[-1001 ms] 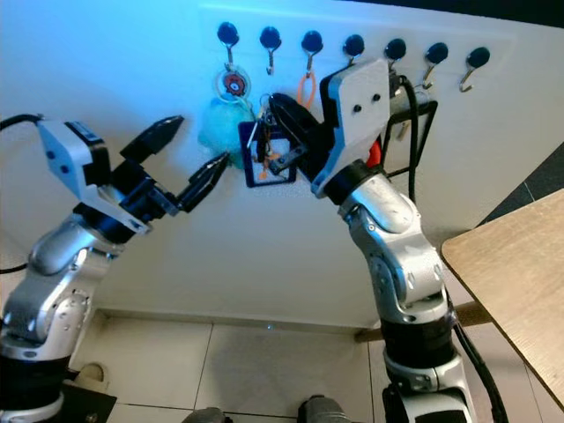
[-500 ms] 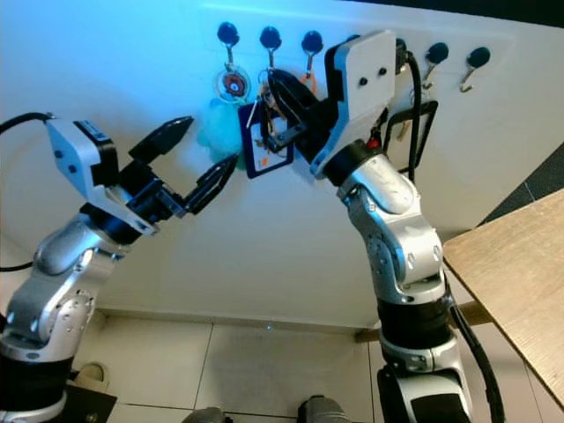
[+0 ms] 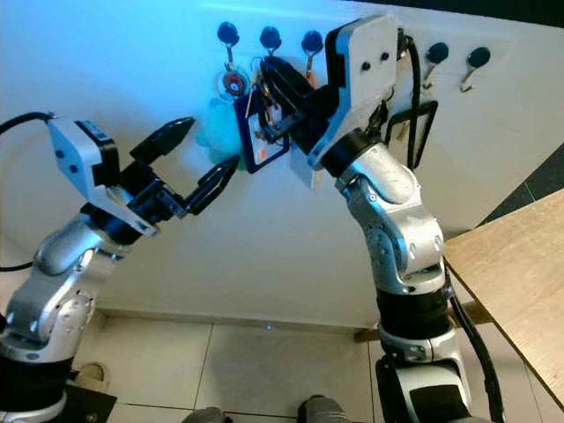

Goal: Hang keys on a hook

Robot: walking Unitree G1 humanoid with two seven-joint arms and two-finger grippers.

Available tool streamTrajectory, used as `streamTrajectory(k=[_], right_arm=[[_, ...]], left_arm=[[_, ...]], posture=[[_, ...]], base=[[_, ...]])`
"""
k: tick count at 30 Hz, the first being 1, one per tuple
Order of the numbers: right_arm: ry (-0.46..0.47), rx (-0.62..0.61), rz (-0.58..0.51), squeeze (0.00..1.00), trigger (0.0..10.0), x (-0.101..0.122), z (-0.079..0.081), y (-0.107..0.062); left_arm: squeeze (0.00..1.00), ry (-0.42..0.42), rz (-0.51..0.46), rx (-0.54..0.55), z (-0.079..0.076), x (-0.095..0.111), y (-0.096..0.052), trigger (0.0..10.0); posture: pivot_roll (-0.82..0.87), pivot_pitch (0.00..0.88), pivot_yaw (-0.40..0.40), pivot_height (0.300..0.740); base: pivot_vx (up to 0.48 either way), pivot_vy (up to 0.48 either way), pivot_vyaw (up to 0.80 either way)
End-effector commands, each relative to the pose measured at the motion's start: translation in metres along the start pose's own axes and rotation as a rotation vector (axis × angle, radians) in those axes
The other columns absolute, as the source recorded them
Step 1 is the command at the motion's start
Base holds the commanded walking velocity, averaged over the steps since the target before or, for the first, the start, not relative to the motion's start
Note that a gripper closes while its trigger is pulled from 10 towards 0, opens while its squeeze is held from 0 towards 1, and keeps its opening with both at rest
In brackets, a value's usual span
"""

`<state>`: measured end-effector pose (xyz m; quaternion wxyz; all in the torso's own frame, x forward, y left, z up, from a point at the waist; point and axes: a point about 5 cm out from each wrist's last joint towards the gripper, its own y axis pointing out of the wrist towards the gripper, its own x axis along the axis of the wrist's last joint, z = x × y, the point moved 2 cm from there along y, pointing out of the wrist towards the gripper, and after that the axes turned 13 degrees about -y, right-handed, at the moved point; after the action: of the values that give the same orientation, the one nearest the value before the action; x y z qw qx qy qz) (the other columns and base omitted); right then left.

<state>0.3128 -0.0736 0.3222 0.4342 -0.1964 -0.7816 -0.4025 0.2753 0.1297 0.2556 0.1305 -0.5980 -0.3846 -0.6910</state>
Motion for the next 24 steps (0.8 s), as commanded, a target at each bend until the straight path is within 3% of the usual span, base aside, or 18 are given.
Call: streamTrajectory(k=[1, 24], right_arm=[[0.013, -0.004, 0.000, 0.00, 10.0, 0.001, -0.004, -0.001], [0.020, -0.115, 0.058, 0.00, 10.0, -0.010, -0.024, -0.008]], left_arm=[[0.00, -0.012, -0.006, -0.026, -0.008, 0.000, 0.003, 10.0], [0.00, -0.008, 0.003, -0.045, -0.011, 0.000, 0.005, 10.0]], posture=[[0.04, 0.119, -0.073, 0.740], [0.05, 0.126, -0.068, 0.740]], base=[[0.000, 0.000, 0.00], [0.000, 0.000, 0.00]])
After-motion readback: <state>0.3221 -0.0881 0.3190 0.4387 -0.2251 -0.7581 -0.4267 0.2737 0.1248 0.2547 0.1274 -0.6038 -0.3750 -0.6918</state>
